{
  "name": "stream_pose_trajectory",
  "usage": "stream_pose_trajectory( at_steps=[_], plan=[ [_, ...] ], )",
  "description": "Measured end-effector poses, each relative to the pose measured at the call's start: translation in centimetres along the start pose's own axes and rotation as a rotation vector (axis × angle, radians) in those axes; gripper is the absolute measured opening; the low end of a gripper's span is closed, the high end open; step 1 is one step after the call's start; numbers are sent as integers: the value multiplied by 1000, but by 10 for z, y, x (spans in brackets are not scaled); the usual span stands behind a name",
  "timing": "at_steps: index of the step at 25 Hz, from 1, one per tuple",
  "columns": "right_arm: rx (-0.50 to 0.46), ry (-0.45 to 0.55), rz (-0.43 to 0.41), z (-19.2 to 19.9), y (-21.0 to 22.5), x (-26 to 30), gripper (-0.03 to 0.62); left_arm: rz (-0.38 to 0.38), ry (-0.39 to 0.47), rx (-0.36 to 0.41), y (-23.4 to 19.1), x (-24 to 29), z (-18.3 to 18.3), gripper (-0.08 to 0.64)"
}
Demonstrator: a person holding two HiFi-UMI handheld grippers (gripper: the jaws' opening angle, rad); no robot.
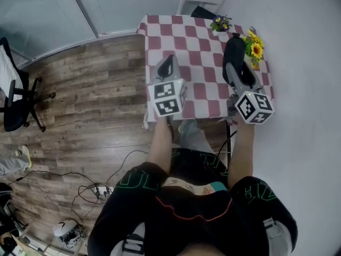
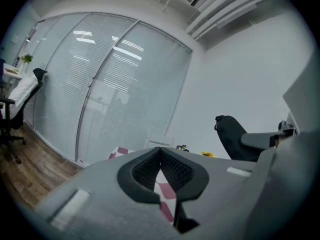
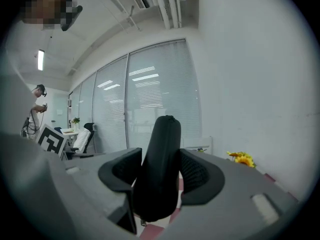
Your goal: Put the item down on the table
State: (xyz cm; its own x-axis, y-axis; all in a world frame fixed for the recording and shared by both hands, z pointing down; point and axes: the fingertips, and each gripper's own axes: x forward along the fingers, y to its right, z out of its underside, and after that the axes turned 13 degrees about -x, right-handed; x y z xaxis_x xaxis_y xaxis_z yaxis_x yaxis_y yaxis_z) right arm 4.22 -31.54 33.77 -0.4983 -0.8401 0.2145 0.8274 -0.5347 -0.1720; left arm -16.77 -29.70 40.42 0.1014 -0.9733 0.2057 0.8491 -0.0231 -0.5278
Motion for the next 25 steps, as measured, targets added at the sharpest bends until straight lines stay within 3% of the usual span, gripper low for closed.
stream_pose_trajectory(
  at_steps=[5, 15, 25],
  plan=[
    [3, 15, -57, -3, 13, 38, 238, -19, 88, 25, 3, 24, -23, 9],
    [66, -111, -204, 59, 24, 110, 238, -134, -51, -10, -17, 81, 36, 9],
    [134, -207, -288, 122, 32, 153, 238, -218, -151, -18, -29, 112, 84, 9]
  ],
)
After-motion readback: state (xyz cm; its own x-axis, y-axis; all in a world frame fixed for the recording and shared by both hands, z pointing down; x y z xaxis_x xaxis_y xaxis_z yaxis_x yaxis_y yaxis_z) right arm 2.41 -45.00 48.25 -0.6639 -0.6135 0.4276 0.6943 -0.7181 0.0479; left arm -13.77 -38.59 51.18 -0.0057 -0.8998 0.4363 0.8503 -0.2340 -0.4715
